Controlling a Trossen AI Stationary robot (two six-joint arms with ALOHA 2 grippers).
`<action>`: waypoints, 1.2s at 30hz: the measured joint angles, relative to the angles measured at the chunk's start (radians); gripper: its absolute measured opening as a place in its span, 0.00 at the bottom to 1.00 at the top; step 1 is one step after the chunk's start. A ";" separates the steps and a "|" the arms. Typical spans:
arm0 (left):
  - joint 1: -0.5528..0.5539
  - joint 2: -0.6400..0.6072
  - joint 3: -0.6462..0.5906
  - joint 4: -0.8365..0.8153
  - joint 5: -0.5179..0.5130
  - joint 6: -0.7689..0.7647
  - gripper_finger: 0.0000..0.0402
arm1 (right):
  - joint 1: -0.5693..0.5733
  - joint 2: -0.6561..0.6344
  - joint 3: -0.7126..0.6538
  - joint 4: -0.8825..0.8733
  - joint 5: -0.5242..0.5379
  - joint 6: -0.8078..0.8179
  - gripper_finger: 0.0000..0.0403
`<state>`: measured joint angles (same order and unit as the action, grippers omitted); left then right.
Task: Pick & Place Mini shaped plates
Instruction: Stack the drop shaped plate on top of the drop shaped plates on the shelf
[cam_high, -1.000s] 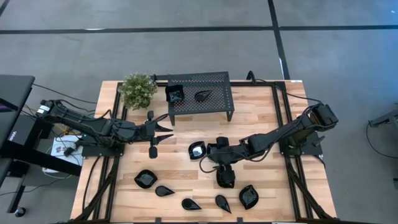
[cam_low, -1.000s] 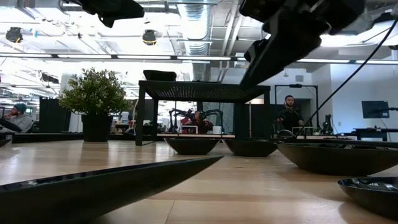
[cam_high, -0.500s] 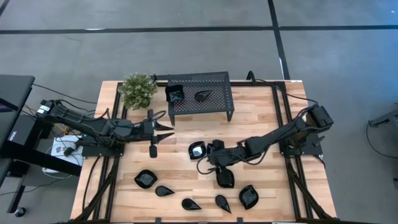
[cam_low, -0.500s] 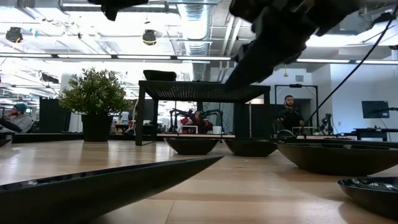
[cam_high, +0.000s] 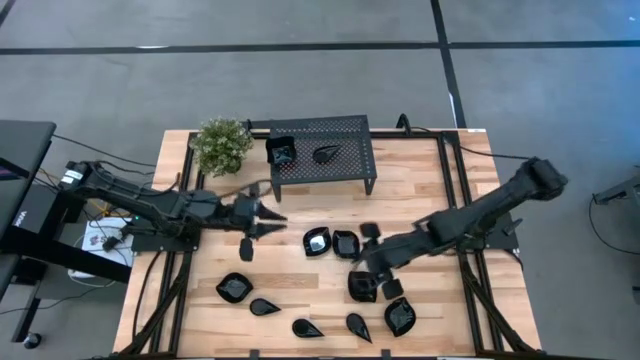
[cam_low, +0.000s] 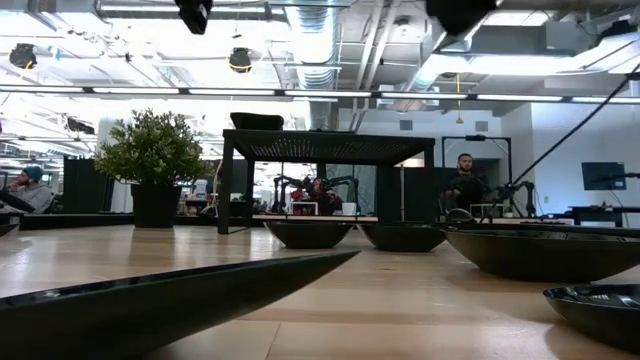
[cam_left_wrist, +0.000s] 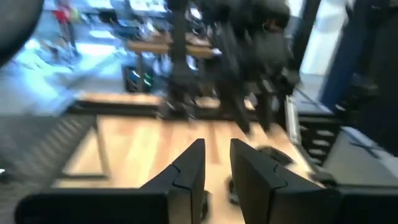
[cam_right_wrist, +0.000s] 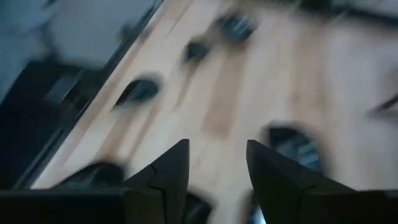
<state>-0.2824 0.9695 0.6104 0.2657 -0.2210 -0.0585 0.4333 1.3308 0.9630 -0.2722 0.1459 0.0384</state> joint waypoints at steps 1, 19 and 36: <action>0.000 0.026 0.006 0.000 0.006 -0.018 0.19 | 0.009 -0.034 -0.032 0.054 0.057 -0.016 0.38; -0.063 0.518 0.127 -0.148 0.135 -0.138 0.19 | -0.154 -0.145 -0.340 0.357 -0.018 0.086 0.38; -0.415 0.533 0.108 -0.293 0.101 -0.503 0.33 | -0.153 -0.146 -0.339 0.348 -0.018 0.084 0.38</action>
<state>-0.6975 1.5025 0.7184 -0.0271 -0.1199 -0.5617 0.2802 1.1851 0.6235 0.0753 0.1276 0.1221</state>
